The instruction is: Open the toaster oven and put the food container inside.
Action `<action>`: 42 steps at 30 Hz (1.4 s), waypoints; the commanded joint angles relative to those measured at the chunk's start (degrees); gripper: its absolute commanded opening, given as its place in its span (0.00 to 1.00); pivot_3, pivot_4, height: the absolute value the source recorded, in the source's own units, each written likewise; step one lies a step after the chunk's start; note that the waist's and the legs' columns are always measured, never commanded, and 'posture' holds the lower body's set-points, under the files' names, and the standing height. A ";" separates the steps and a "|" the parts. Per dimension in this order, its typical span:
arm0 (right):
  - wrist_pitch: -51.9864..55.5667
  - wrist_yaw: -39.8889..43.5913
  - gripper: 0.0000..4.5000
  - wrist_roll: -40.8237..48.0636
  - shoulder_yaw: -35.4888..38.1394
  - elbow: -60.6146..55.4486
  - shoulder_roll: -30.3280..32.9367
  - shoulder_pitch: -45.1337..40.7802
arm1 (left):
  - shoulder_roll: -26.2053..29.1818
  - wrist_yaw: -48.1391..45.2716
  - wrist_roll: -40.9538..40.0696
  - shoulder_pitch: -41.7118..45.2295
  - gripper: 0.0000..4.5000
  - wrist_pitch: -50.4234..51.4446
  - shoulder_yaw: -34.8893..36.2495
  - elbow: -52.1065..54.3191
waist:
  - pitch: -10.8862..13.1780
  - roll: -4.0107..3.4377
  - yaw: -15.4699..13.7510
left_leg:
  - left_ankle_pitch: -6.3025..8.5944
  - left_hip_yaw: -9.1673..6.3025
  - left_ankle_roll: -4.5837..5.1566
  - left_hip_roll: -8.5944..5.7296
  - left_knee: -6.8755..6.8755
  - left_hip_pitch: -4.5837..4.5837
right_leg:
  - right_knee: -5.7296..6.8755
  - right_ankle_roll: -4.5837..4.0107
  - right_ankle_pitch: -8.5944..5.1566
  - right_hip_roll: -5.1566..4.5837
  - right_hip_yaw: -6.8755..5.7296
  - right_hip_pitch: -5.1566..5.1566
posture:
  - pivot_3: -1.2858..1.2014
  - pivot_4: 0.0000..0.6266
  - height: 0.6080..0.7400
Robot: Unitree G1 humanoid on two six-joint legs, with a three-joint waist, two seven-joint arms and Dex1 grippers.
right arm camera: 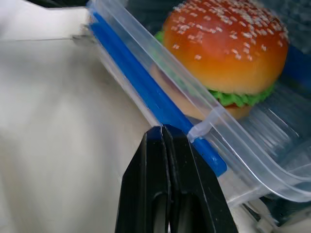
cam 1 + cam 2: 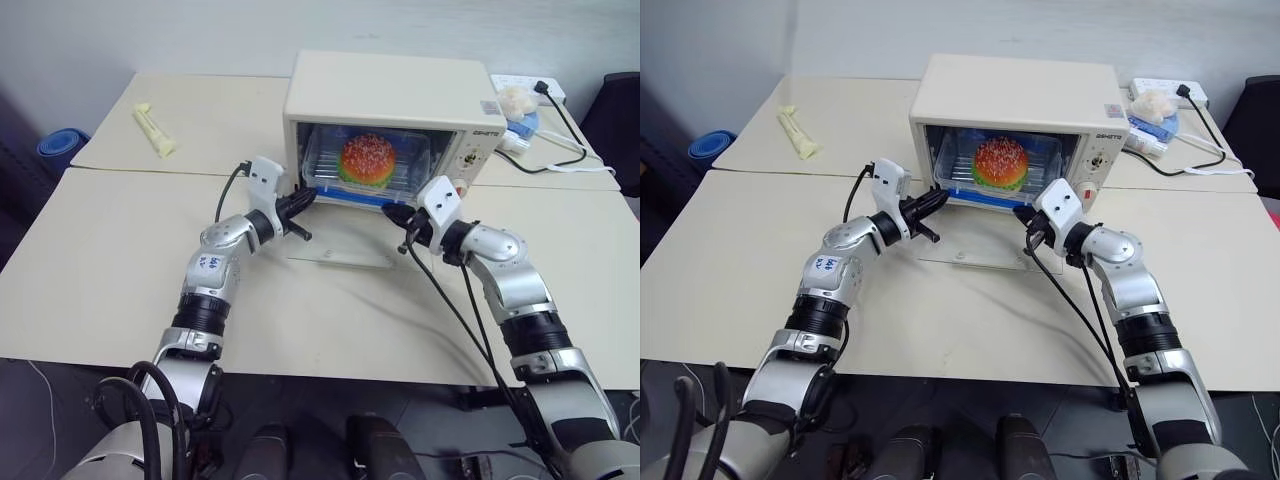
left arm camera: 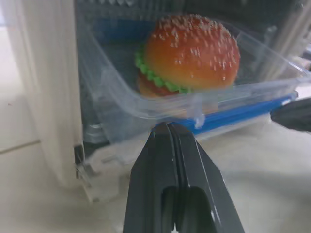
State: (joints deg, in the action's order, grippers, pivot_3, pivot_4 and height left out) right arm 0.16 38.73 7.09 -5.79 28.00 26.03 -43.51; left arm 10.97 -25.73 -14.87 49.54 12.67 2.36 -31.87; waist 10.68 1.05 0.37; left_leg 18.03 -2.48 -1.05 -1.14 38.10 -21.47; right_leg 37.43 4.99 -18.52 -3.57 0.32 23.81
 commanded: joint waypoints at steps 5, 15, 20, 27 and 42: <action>-4.46 -1.31 0.01 -0.94 2.05 7.38 -2.63 -5.72 | 1.01 -5.86 0.53 0.19 0.00 -4.26 -0.55 0.50 | 0.00 0.00 0.05 | -0.02 -0.01 -0.04 0.02 -0.02 -0.01 | 0.09 0.00 0.00 0.00 0.02 0.03 | 0.52 0.24 1.00; 15.85 8.36 0.00 10.41 8.16 -26.25 8.39 10.76 | 19.66 -23.49 -9.03 -16.90 0.04 8.61 5.15 24.32 | 0.02 -0.03 0.98 | 0.01 -0.26 -0.06 0.05 -0.12 -0.16 | 0.05 0.00 0.00 -0.06 0.16 0.05 | 0.52 0.24 1.00; 15.82 12.02 0.00 9.70 12.12 -26.62 16.30 18.83 | 29.83 -38.79 -16.04 -24.86 0.32 10.22 8.92 30.38 | 0.02 -0.04 0.98 | 0.03 -0.28 -0.02 0.06 -0.09 0.04 | -0.13 -0.03 -0.01 -0.08 0.16 -0.16 | 0.52 0.24 1.00; -2.50 18.36 0.00 4.01 8.67 -3.82 15.59 18.07 | 34.74 -50.33 -20.09 -29.24 0.79 7.47 10.45 32.55 | 0.03 -0.06 1.13 | 0.05 -0.22 0.05 0.07 -0.22 0.15 | -0.34 -0.04 -0.02 -0.08 0.18 -0.29 | 0.52 0.24 1.00; -6.73 21.11 0.00 18.20 15.58 -5.23 1.23 15.02 | 23.32 -32.43 -28.75 -27.31 0.99 14.21 15.05 38.27 | 0.03 -0.07 1.16 | 0.05 -0.18 0.00 0.21 -0.15 0.14 | -0.23 -0.03 -0.02 0.03 0.18 -0.24 | 0.52 0.24 1.00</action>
State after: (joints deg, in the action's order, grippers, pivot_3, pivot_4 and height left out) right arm -7.61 60.68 21.90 7.32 26.58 27.71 -28.13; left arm 34.57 -60.59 -41.55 21.52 26.44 15.42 4.41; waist 10.72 0.98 1.53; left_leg 18.08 -2.66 -1.05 -0.94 37.95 -21.33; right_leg 37.19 4.96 -18.53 -3.54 0.50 23.57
